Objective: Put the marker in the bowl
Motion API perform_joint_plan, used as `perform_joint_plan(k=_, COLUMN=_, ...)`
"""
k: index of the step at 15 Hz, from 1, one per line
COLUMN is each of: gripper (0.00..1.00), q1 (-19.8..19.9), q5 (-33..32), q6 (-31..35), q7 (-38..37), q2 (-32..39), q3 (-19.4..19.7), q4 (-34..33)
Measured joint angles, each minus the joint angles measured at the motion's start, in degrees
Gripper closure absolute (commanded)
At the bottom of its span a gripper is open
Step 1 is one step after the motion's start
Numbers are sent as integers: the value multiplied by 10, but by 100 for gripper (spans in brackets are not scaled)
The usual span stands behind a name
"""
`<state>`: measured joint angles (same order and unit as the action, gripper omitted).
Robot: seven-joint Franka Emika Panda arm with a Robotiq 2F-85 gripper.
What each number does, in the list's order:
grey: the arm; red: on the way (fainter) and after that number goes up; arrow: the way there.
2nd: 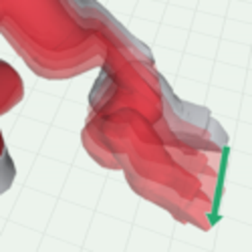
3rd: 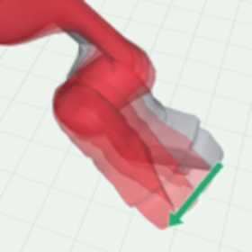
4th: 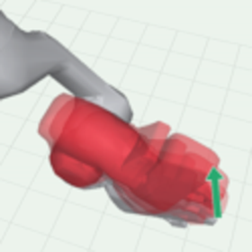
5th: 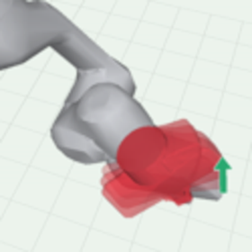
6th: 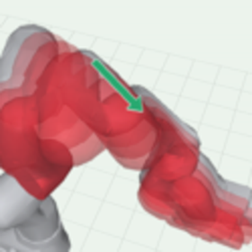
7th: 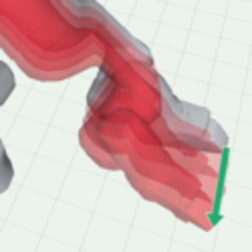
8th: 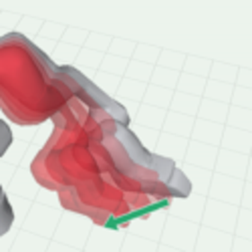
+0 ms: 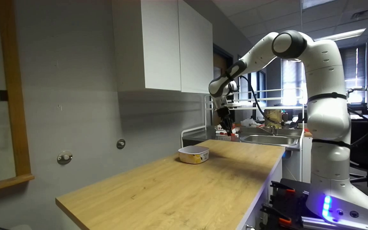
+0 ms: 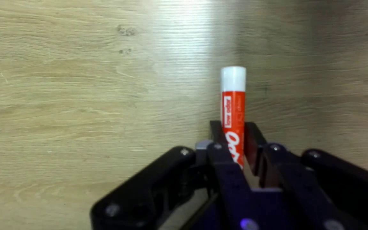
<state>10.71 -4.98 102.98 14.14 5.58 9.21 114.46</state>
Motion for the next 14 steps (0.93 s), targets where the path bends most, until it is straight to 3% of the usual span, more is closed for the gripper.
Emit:
perform_joint_plan(k=8, gripper=95, q1=-99, q5=-23, q6=-69, q7=-144, q2=-26, q3=-74, q4=-42)
perform_joint_plan(k=14, gripper=95, q1=-133, q5=-55, q6=-155, q7=-164, q2=55, q3=-96, q4=-179)
